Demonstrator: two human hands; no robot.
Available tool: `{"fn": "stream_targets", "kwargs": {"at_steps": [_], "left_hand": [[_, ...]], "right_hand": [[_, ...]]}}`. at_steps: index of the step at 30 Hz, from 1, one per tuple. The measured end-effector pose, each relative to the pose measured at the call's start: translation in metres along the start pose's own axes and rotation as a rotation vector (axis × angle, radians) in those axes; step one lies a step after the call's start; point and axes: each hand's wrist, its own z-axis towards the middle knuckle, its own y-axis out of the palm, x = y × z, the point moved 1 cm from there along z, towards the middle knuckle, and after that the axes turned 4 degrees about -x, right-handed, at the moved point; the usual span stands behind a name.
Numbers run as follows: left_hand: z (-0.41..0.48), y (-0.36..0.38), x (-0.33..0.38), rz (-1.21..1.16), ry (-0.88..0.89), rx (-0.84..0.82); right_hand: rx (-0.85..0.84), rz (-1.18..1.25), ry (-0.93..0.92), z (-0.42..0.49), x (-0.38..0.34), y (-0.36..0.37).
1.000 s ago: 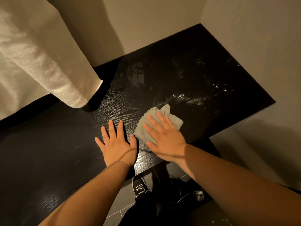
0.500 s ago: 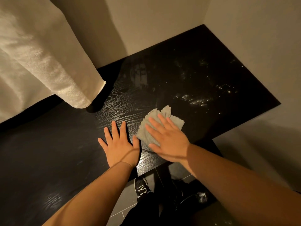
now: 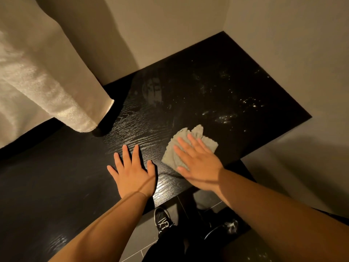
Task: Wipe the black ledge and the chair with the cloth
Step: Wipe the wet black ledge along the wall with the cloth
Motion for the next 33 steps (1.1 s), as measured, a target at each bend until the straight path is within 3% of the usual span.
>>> {"fn": "stream_targets", "kwargs": {"at_steps": [2,6,8,12,16,23,27,29,31,33], "left_hand": [[0.0,-0.001,0.0,-0.007,0.004,0.005],[-0.001,-0.001,0.001,-0.011,0.011,0.011],[-0.001,-0.001,0.001,-0.009,0.014,0.009],[-0.001,-0.002,0.001,-0.008,0.011,-0.001],[-0.001,-0.002,-0.001,-0.006,0.006,-0.004],[0.0,-0.001,-0.001,0.003,0.009,0.003],[0.0,-0.003,-0.001,0.0,0.007,-0.001],[0.001,-0.003,0.001,-0.006,0.003,-0.006],[0.001,-0.003,0.002,-0.008,0.008,-0.007],[0.001,-0.002,0.001,-0.02,0.004,-0.001]], "right_hand": [[-0.043,-0.026,-0.005,0.007,0.022,-0.008],[-0.035,0.012,0.33,0.038,0.062,-0.031],[-0.026,0.071,0.398,0.04,0.051,-0.031],[0.067,0.032,0.163,-0.001,-0.004,0.0],[-0.02,0.009,-0.015,-0.009,0.006,0.004],[-0.048,0.063,0.316,0.056,0.029,-0.028],[0.048,0.025,0.074,0.018,-0.018,0.001],[-0.002,0.016,-0.016,0.009,-0.018,0.003],[-0.031,-0.004,-0.009,0.019,0.004,-0.008],[-0.041,0.004,0.131,0.039,0.032,-0.025]]}}
